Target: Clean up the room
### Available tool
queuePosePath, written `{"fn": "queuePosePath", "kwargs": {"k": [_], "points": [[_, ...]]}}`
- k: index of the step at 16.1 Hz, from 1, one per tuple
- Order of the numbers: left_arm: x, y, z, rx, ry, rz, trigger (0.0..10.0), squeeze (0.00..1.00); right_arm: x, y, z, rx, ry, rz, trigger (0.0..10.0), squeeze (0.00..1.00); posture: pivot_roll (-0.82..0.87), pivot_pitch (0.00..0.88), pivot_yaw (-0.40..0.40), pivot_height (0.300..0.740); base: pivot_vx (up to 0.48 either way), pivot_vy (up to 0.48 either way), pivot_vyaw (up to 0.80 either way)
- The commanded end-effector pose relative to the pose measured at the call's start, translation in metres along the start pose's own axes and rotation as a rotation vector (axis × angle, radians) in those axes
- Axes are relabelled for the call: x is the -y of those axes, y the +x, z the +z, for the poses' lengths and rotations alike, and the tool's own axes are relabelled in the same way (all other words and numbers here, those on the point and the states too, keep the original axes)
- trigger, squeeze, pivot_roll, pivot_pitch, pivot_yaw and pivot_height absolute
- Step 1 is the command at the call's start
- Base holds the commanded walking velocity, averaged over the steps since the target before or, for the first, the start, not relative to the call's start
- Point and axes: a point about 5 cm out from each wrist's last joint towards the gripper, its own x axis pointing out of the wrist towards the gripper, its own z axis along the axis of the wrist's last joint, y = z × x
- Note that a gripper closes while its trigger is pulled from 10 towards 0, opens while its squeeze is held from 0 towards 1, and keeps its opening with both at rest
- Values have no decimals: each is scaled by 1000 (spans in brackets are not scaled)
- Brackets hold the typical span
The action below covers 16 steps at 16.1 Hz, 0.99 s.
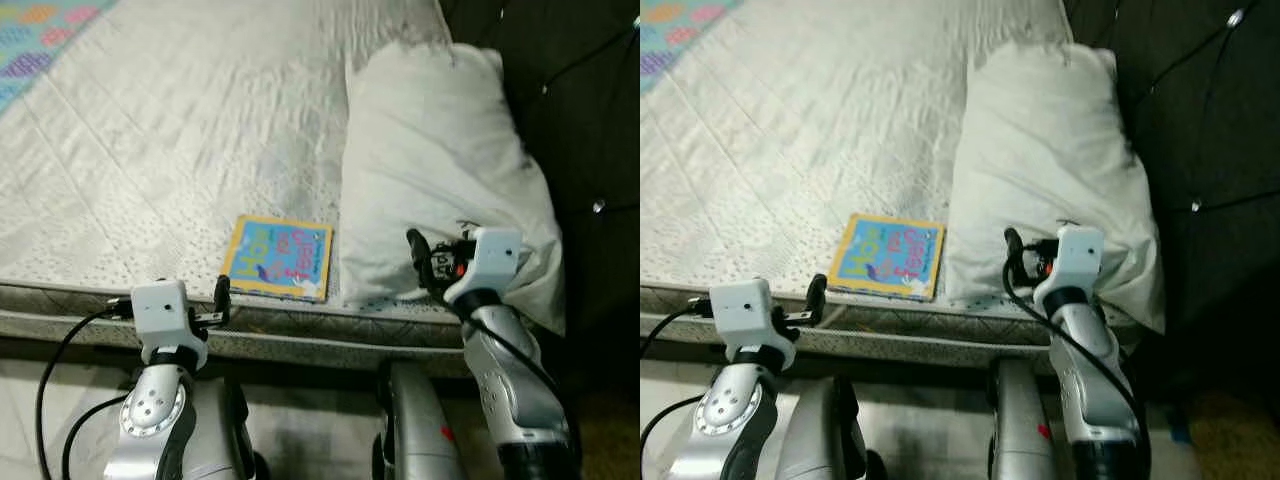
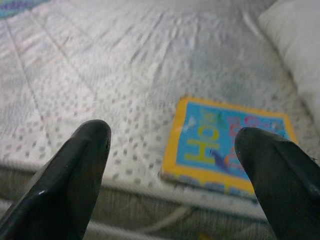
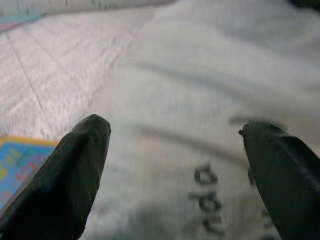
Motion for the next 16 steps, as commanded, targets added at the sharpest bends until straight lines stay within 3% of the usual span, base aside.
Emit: {"fn": "queuePosePath", "kwargs": {"k": [1, 9, 16], "points": [[-4, 2, 0, 8, 8, 13, 10000, 0, 2, 3, -1, 0, 21, -28, 10000, 0, -112, 45, 39, 570, 0, 0, 0], [-1, 27, 0, 50, 11, -1, 10000, 0, -1, 21, 2, 32, 30, -19, 10000, 0, -126, 0, 36, 642, 0, 0, 0], [1, 36, 0, 105, 26, -16, 10000, 0, 1, 27, 0, 52, -3, -34, 10000, 0, -126, 0, 40, 717, 0, 0, 0]]}}
